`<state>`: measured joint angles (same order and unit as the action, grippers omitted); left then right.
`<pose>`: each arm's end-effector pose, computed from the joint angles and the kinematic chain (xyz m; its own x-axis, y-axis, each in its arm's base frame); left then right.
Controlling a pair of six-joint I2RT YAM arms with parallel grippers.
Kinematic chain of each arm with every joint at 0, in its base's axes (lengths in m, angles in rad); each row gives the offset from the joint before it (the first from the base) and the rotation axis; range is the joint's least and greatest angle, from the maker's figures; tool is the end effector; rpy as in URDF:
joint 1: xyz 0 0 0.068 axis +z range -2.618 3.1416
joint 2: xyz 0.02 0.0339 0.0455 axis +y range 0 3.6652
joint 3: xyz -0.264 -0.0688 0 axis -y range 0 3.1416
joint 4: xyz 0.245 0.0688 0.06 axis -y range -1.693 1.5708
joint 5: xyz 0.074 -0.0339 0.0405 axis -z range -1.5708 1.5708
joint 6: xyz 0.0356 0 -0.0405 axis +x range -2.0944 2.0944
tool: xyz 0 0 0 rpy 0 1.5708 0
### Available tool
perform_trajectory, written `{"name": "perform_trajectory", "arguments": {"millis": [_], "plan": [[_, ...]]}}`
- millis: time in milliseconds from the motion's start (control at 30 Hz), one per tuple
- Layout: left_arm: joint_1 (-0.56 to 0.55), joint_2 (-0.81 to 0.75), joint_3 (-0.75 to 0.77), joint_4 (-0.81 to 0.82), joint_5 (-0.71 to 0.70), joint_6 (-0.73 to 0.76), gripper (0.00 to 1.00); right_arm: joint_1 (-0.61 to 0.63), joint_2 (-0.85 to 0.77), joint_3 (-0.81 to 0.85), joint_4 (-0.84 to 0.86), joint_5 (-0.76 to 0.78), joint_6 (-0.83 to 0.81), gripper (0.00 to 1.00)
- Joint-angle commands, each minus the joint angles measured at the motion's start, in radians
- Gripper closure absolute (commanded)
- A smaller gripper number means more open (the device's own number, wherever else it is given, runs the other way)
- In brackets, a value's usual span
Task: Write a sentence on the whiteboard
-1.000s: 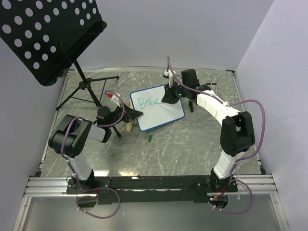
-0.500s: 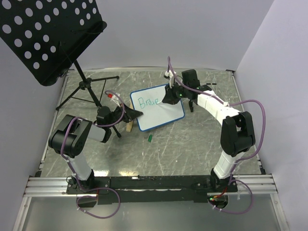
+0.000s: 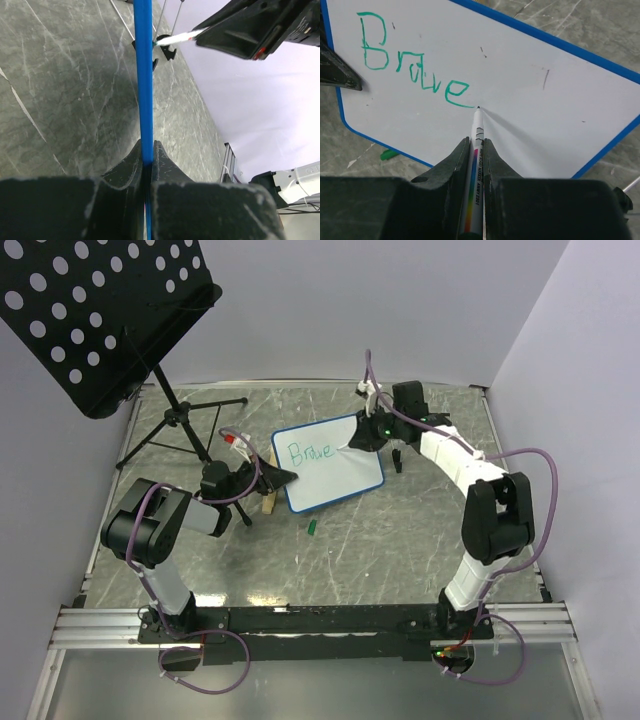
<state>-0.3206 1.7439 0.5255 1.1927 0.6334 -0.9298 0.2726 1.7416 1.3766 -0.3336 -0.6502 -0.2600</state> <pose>0.2866 -0.1174 0.1617 -0.6682 -0.4588 -0.5856 0.4681 0.3524 -0.8103 0.3732 0.1267 0.2764 -0.4287 -0.3323 -0.8401 -0.7978 0.5757 0.1794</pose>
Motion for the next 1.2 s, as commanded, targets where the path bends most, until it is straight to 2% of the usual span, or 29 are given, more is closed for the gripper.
{"name": "perform_trajectory", "arguments": {"millis": [0,1167], "plan": [[-0.005,-0.046,0.013,0.222,0.038,0.013,0.99,-0.029,-0.100,0.053,0.048,-0.060,0.047,1.00],[-0.003,-0.040,0.004,0.231,0.065,0.031,0.99,-0.082,-0.105,-0.079,0.165,-0.166,0.019,1.00]]}}
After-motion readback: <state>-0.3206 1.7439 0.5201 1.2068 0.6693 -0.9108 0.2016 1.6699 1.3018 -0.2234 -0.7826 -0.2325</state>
